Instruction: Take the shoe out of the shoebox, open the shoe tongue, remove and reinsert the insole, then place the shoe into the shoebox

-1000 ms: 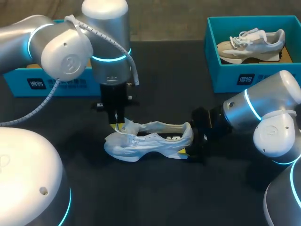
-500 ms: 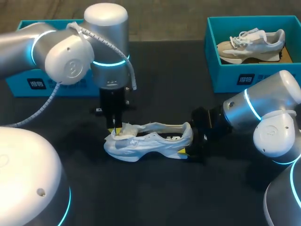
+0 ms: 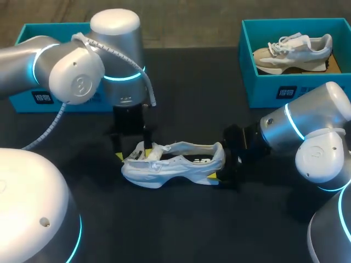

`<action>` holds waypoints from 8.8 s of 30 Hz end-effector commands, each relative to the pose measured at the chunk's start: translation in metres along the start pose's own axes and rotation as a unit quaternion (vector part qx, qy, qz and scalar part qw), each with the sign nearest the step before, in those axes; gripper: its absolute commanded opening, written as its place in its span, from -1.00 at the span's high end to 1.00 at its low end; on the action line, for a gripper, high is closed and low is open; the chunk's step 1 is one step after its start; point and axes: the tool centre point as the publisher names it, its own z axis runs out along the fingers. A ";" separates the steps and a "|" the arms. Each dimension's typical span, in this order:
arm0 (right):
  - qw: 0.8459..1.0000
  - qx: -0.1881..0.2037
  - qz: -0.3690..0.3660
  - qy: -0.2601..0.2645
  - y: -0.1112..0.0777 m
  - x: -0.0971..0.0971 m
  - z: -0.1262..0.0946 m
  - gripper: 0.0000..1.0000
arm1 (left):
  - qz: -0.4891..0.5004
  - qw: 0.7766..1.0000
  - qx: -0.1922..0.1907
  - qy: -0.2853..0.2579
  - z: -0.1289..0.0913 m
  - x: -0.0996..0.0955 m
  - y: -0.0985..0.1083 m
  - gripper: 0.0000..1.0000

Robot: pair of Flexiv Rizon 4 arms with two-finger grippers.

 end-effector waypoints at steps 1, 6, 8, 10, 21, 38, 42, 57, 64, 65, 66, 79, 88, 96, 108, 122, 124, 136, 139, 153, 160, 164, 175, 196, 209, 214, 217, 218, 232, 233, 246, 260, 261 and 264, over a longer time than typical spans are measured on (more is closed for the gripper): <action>1.000 0.001 0.000 0.000 -0.001 -0.002 0.004 1.00 | 0.035 0.999 0.022 0.017 -0.027 0.004 0.009 -1.00; 1.000 0.001 0.000 0.000 -0.001 -0.002 0.004 1.00 | 0.117 0.991 0.050 0.034 -0.049 0.019 0.009 -1.00; 1.000 0.001 0.000 0.000 -0.001 -0.002 0.004 1.00 | 0.162 0.985 0.059 0.028 -0.057 0.028 0.007 -1.00; 1.000 0.001 0.000 0.000 -0.001 -0.002 0.004 1.00 | 0.213 0.974 0.066 0.031 -0.065 0.036 0.007 -1.00; 1.000 0.001 0.000 0.000 -0.001 -0.002 0.004 1.00 | 0.419 0.904 0.087 0.018 -0.103 0.070 -0.003 -1.00; 1.000 0.001 0.000 0.000 -0.001 -0.002 0.004 1.00 | 0.467 0.880 0.087 0.028 -0.112 0.082 -0.014 1.00; 1.000 0.001 0.000 0.000 -0.001 -0.002 0.004 1.00 | 0.467 0.880 0.087 0.028 -0.112 0.082 -0.014 1.00; 1.000 0.001 0.000 0.000 -0.001 -0.002 0.004 1.00 | 0.467 0.880 0.087 0.028 -0.112 0.082 -0.014 1.00; 1.000 0.001 0.000 0.000 -0.001 -0.002 0.004 1.00 | 0.467 0.880 0.087 0.028 -0.112 0.082 -0.014 1.00; 1.000 0.001 0.000 0.000 -0.001 -0.002 0.004 1.00 | 0.480 0.872 0.092 0.030 -0.111 0.084 -0.009 1.00; 1.000 0.001 0.000 0.000 -0.001 -0.002 0.004 1.00 | 0.497 0.862 0.091 0.037 -0.109 0.087 -0.006 1.00; 1.000 0.001 0.000 0.000 -0.001 -0.002 0.004 1.00 | 0.692 0.720 0.042 0.029 -0.086 0.101 0.022 1.00; 1.000 0.001 0.000 0.000 -0.001 -0.002 0.004 1.00 | 0.713 0.699 0.036 0.028 -0.080 0.106 0.026 1.00; 1.000 0.001 0.000 0.000 -0.001 -0.002 0.004 1.00 | 0.713 0.699 0.036 0.028 -0.080 0.106 0.026 1.00; 1.000 0.001 0.000 0.000 -0.001 -0.002 0.004 1.00 | 0.737 0.675 0.031 0.031 -0.055 0.119 0.032 1.00; 1.000 0.001 0.000 0.000 -0.001 -0.002 0.004 1.00 | 0.751 0.659 0.030 0.034 -0.019 0.129 0.030 1.00; 1.000 0.001 0.000 0.000 -0.001 -0.002 0.004 1.00 | 0.756 0.654 0.026 0.035 -0.016 0.128 0.032 1.00; 1.000 0.001 0.000 0.000 -0.001 -0.002 0.004 1.00 | 0.774 0.631 0.009 0.040 0.006 0.129 0.035 1.00; 1.000 0.001 0.000 0.000 -0.001 -0.002 0.004 1.00 | 0.776 0.628 0.003 0.050 0.012 0.132 0.034 1.00; 1.000 0.001 0.000 0.000 -0.001 -0.002 0.004 1.00 | 0.782 0.620 -0.018 0.062 0.029 0.132 0.032 0.87; 1.000 0.001 0.000 0.000 -0.001 -0.002 0.004 1.00 | 0.784 0.617 -0.021 0.062 0.031 0.133 0.031 0.52; 1.000 0.001 0.000 0.000 -0.001 -0.002 0.004 1.00 | 0.789 0.611 -0.023 0.061 0.038 0.133 0.030 0.53; 1.000 0.001 0.000 0.000 -0.001 -0.002 0.004 1.00 | 0.805 0.592 -0.010 0.048 0.050 0.130 0.025 0.34; 1.000 0.001 0.000 0.000 -0.001 -0.002 0.004 1.00 | 0.803 0.593 0.055 0.003 0.087 0.133 0.024 0.60; 1.000 0.001 0.000 0.000 -0.001 -0.002 0.004 1.00 | 0.796 0.600 0.074 -0.019 0.090 0.134 0.019 1.00; 1.000 0.001 0.000 0.000 -0.001 -0.002 0.004 1.00 | 0.792 0.604 0.084 -0.029 0.077 0.128 0.017 1.00; 1.000 0.001 0.000 0.000 -0.001 -0.002 0.004 1.00 | 0.790 0.605 0.091 -0.037 0.070 0.126 0.015 1.00; 1.000 0.001 0.000 0.000 -0.001 -0.002 0.004 1.00 | 0.790 0.605 0.092 -0.040 0.068 0.125 0.015 1.00; 1.000 0.001 0.000 0.000 -0.001 -0.002 0.004 1.00 | 0.790 0.604 0.098 -0.031 0.037 0.124 0.013 1.00; 1.000 0.001 0.000 0.000 -0.001 -0.002 0.004 1.00 | 0.791 0.604 0.099 -0.029 0.035 0.124 0.013 1.00; 1.000 0.001 0.000 0.000 -0.001 -0.002 0.004 1.00 | 0.799 0.594 0.096 -0.003 0.011 0.125 0.015 1.00; 1.000 0.001 0.000 0.000 -0.001 -0.002 0.004 1.00 | 0.803 0.588 0.081 0.048 -0.004 0.118 0.013 1.00; 1.000 0.001 0.000 0.000 -0.001 -0.002 0.004 1.00 | 0.803 0.589 0.082 0.048 -0.005 0.117 0.012 1.00; 1.000 0.001 0.000 0.000 -0.001 -0.002 0.004 1.00 | 0.803 0.588 0.080 0.063 -0.009 0.112 0.011 1.00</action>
